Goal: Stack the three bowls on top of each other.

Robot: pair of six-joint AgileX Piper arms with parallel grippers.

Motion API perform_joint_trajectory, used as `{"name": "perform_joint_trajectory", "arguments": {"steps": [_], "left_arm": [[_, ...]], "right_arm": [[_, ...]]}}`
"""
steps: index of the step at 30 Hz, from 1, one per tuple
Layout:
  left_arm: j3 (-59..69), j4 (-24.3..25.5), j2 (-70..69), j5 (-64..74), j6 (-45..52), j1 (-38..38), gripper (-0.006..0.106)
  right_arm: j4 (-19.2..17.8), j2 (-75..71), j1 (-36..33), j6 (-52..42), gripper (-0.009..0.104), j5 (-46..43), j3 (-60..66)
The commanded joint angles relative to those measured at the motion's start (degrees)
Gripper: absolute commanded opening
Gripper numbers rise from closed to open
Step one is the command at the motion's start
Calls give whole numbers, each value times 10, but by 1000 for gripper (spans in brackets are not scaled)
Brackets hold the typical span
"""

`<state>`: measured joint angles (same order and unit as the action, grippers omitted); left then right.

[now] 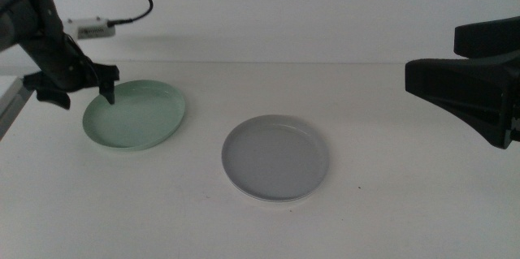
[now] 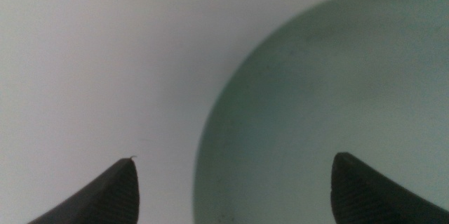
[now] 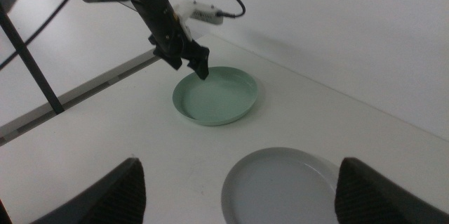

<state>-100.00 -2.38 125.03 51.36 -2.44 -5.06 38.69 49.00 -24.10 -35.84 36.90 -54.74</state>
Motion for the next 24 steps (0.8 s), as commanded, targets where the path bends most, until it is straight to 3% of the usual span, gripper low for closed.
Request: {"name": "perform_joint_trajectory", "arguments": {"steps": [1,6,10,14,21,24], "left_arm": [[-8,-9,17,-3,5,-1,94],[-8,-12,48,-3,7,-1,91],[-8,-13,60,2,7,-1,80],[-8,-13,62,2,7,-1,58],[-10,16,53,10,7,-1,-2],[-16,34,31,23,7,-1,-2]], "right_arm": [[-2,-2,-1,0,89,-6,1],[-2,-2,-1,0,89,-6,1],[-2,-2,-1,0,89,-6,1],[1,-2,-1,0,89,-7,1],[1,-2,-1,0,89,-7,1],[1,-2,-1,0,89,-7,1]]}}
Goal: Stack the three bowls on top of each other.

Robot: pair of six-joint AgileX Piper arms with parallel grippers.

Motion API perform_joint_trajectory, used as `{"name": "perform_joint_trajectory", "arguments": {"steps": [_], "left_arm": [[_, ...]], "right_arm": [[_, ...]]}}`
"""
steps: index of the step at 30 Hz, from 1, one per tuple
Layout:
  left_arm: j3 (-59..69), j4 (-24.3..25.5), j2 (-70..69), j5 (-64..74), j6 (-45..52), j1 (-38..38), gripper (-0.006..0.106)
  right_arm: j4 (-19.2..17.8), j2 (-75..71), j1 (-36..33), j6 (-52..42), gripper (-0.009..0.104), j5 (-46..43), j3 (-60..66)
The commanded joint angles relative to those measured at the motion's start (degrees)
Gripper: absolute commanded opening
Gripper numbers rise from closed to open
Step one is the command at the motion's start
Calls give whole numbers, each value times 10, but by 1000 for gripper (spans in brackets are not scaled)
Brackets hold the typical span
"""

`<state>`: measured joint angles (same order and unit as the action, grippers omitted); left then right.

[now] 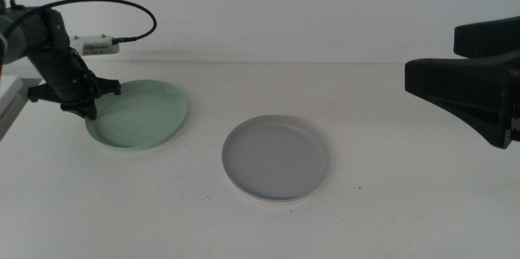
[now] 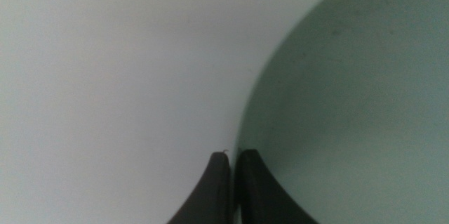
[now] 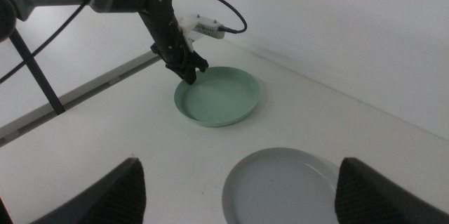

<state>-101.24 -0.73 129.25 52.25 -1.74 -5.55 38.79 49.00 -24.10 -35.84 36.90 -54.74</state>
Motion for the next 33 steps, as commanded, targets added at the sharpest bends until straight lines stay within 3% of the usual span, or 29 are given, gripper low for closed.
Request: {"name": "perform_joint_trajectory", "arguments": {"steps": [1,10,16,25,33], "left_arm": [[-3,19,-26,15,0,4,-2],[-3,-87,-185,64,50,71,-2],[-3,-121,-192,92,47,157,-2],[-1,-122,-141,82,39,255,-2],[-1,-123,-83,79,39,275,-2]], "right_arm": [[0,-2,-1,0,89,-7,1],[1,-2,-1,0,89,-7,1],[1,-2,-1,0,89,-7,1],[4,-2,-1,0,89,-7,1],[4,-2,-1,0,89,-7,1]]}}
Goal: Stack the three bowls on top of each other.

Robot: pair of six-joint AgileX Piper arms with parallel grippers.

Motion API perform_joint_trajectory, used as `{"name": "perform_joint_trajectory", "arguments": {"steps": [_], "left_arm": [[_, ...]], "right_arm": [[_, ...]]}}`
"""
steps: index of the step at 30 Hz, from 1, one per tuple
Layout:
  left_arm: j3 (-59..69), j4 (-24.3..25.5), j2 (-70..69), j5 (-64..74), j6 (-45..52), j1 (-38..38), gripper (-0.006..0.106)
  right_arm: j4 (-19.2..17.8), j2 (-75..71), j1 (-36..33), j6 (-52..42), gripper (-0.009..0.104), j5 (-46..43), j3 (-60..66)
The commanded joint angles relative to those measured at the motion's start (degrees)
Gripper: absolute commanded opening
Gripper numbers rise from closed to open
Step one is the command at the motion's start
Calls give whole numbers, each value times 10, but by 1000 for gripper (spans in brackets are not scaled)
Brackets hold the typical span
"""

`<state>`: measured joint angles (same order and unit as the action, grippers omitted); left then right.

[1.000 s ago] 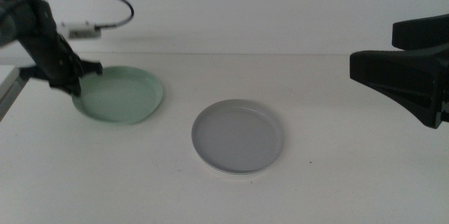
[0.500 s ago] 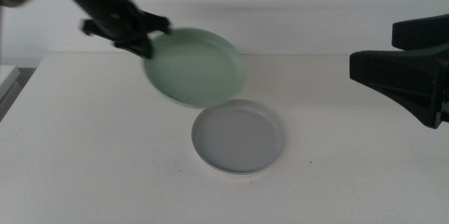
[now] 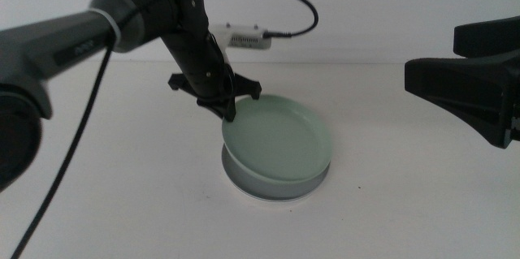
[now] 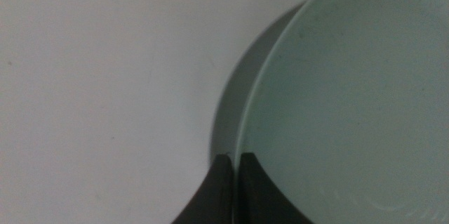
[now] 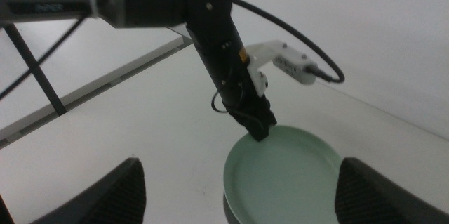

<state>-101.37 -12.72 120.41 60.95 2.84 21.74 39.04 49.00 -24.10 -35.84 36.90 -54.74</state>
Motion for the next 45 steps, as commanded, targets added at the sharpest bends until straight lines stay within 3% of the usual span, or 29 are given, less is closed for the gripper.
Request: {"name": "perform_joint_trajectory", "arguments": {"steps": [1,10,13,17,22,25,26,29,32,36,40,45], "left_arm": [[1,-4,11,-8,-6,3,-2],[1,1,26,-8,4,3,-1],[1,2,26,-8,4,3,8],[1,2,22,-14,4,3,30],[-7,10,-1,2,14,-2,71],[-24,40,-27,31,-11,-22,92],[-27,53,-38,36,-28,-31,94],[-18,71,-108,45,-51,-77,94],[37,30,-206,26,-34,-128,94],[227,11,-394,-113,-28,-179,94],[374,11,-546,-202,-28,-201,94],[407,0,-591,-192,-28,-201,94]], "right_arm": [[1,-2,-1,0,89,-7,1],[1,-2,-1,0,89,-7,1],[1,-2,-1,0,89,-7,1],[1,-2,-1,0,89,-7,1],[1,-2,-1,0,89,-7,1],[1,-2,-1,0,89,-7,1],[1,-2,-1,0,89,-7,1],[1,-2,-1,0,89,-7,1],[2,-2,-1,0,89,-7,1],[2,-2,-1,0,89,-7,1],[2,-2,-1,0,89,-7,1],[4,-2,-1,0,89,-7,1]]}}
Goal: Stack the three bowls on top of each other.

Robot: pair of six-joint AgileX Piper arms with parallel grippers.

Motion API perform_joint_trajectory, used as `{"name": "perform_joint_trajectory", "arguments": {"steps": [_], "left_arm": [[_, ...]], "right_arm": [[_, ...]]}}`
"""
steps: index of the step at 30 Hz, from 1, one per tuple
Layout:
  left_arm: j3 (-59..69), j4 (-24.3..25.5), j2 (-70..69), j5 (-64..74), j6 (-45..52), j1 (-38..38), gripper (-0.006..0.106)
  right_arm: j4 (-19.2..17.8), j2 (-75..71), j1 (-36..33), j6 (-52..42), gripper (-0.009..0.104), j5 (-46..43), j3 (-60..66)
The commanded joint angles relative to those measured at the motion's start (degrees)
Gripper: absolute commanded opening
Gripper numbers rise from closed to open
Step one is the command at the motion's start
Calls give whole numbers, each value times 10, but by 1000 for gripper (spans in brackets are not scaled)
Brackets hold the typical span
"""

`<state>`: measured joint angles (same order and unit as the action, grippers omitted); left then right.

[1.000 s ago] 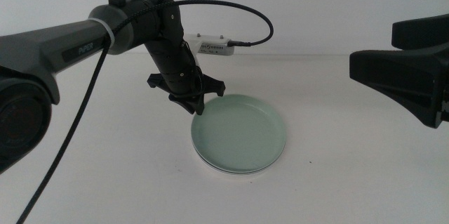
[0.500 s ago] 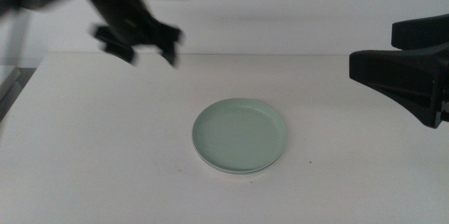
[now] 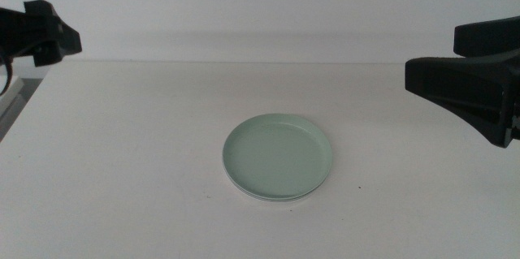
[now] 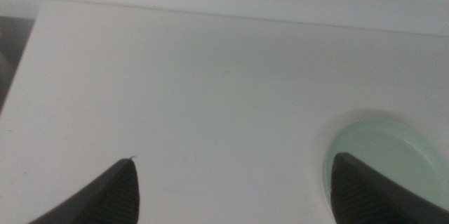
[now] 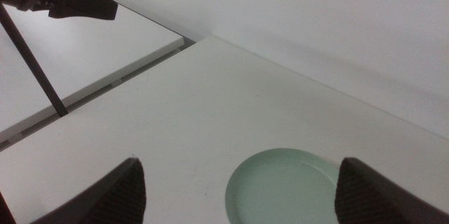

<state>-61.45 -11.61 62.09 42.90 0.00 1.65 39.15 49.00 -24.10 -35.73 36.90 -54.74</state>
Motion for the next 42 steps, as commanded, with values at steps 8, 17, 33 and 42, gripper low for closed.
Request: {"name": "perform_joint_trajectory", "arguments": {"steps": [8,17,33,42], "left_arm": [[8,-17,-8,-13,15,1,94],[8,-14,-8,-34,16,1,94],[8,-14,-7,-46,16,1,94],[144,-18,-133,-178,16,1,94]], "right_arm": [[4,-2,-1,-1,89,-7,1],[4,-2,-1,-1,89,-7,1],[-4,-23,10,-1,89,-118,80],[-147,-172,160,-1,89,-176,280]]}}
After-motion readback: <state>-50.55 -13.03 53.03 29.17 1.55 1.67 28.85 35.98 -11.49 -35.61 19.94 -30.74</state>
